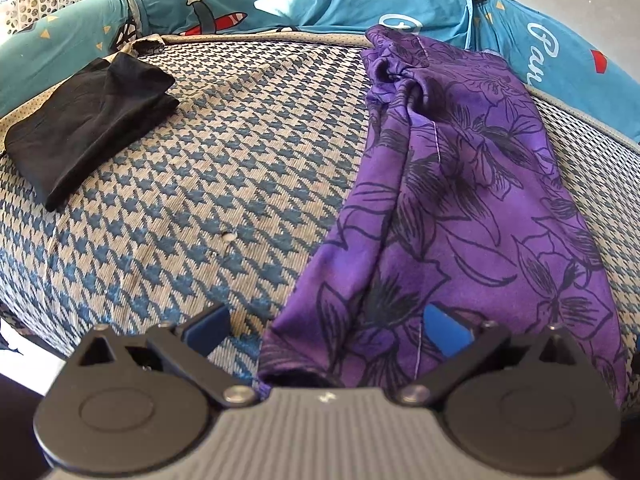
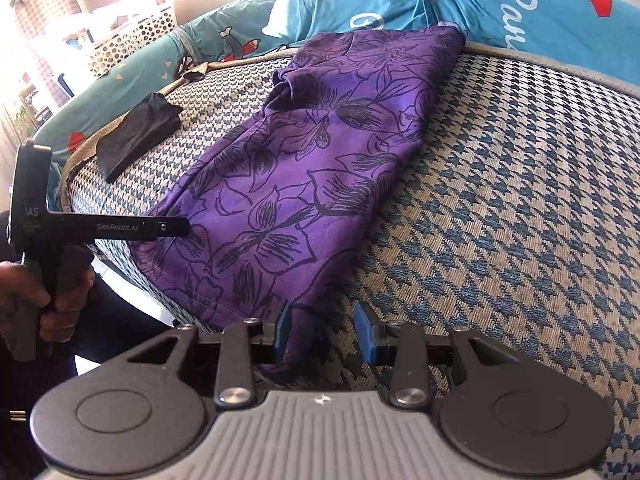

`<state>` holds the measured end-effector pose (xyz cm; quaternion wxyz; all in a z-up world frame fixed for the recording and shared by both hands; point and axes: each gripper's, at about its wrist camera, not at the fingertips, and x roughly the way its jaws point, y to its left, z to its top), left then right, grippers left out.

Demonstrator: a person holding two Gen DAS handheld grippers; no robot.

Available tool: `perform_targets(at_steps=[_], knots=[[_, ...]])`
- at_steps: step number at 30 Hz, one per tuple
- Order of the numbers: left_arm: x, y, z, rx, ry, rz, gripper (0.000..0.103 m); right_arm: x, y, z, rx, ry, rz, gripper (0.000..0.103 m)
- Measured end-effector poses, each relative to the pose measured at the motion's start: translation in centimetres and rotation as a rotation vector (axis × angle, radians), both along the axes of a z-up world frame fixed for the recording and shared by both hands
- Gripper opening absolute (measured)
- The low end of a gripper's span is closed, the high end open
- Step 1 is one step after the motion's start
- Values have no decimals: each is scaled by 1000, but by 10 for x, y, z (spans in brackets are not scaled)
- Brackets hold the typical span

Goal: Fold clothes

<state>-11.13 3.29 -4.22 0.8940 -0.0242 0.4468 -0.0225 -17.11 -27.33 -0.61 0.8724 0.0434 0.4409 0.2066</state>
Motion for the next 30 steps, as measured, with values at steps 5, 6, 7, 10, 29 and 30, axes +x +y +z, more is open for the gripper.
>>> perform_targets(at_steps=[5,6,7,10,29,30], knots=[[0,3,1,-6,-1,13,103,-2,-9,6,99,-12,-21,34],[0,2,1,-7,-4,10,103,-3,-5,7,100,-18,5,35],[-1,2,2,-8,-6,7,103,-5,-1,8,101,-24,31,36],[-2,1,4,-10,-14,-1,103,-6,10,-1,56,21,48,37],[-14,1,10,-69,-17,-28,103,13,7,-28,182,179,-59,13],[-16,1,11,-71,-17,-34,103,12,8,-28,175,169,-56,11]])
